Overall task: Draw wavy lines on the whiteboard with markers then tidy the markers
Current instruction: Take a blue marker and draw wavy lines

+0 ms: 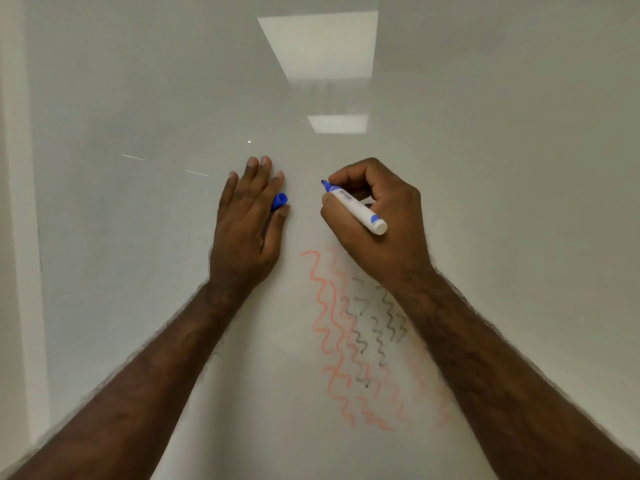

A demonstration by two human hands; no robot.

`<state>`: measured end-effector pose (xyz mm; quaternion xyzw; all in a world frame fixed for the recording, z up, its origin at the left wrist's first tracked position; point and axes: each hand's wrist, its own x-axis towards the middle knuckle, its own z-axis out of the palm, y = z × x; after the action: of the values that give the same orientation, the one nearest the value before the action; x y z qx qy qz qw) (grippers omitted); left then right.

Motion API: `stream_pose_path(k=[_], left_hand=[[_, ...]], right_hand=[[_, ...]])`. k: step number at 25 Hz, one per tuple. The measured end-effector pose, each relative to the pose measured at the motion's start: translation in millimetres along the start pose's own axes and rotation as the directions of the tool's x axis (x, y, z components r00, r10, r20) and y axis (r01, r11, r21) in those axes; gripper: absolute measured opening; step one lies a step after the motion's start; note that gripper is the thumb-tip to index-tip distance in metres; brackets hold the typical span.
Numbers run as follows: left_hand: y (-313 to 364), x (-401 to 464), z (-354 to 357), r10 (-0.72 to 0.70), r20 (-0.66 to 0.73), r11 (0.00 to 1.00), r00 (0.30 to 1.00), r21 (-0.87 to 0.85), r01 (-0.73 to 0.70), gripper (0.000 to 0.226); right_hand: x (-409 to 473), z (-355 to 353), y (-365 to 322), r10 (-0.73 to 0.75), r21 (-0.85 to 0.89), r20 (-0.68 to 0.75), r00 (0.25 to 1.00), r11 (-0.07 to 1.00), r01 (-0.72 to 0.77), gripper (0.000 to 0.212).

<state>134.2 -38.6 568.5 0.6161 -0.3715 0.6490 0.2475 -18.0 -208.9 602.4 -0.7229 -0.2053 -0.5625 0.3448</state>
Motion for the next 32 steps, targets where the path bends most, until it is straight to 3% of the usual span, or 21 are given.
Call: stream_pose_path(k=[3, 7, 12, 17, 21, 23, 26, 30, 32], left_hand=[[-0.2, -0.5, -1.2, -0.003, -0.005, 1.0, 1.0, -0.01, 0.003, 0.049], [0.2, -1.6, -0.6, -0.012, -0.002, 1.0, 1.0, -0.021, 0.012, 0.048], [0.6, -1.8, -1.0, -0.022, -0.011, 0.999, 1.0, -0.024, 0.022, 0.049], [0.2, -3.5, -0.6, -0.032, -0.008, 0.999, 0.999, -0.03, 0.032, 0.049], [1.1, -5.1, 0.6, -0.038, -0.019, 0.999, 0.999, -0.035, 0.038, 0.048], [0.8, -5.8, 1.4, -0.039, -0.02, 0.999, 0.999, -0.031, 0.039, 0.048], [-0.3, -6.7, 1.1, -0.042, -0.015, 0.999, 0.999, -0.032, 0.041, 0.049], [0.5, -8.0, 0.8, -0.034, -0.025, 0.999, 0.999, -0.037, 0.033, 0.048], [0.3, -8.9, 1.0, -0.035, -0.024, 0.999, 0.999, -0.039, 0.034, 0.049]], right_hand=[[17.1, 18.9, -1.5, -0.118, -0.134, 0.033, 0.992, 0.984, 0.122, 0.014], [33.4, 23.3, 3.1, -0.164, -0.252, 0.058, 0.985, 0.952, 0.174, 0.012], [24.4, 6.9, 8.6, -0.029, -0.181, -0.156, 0.987, 0.983, 0.0, 0.011], [-18.3, 7.7, 11.9, 0.094, -0.132, -0.061, 0.994, 0.986, -0.102, 0.007], [-19.9, -11.3, 13.7, 0.164, -0.061, -0.297, 0.941, 0.98, -0.19, 0.007], [-30.0, -3.7, 13.7, 0.154, -0.082, -0.27, 0.95, 0.98, -0.183, 0.008], [-49.1, 7.5, 13.0, 0.126, -0.174, -0.099, 0.987, 0.974, -0.142, 0.008], [-37.6, -20.4, 18.4, 0.189, -0.08, -0.352, 0.917, 0.97, -0.231, 0.008], [-41.4, -26.5, 18.2, 0.193, -0.084, -0.27, 0.943, 0.971, -0.223, 0.009]])
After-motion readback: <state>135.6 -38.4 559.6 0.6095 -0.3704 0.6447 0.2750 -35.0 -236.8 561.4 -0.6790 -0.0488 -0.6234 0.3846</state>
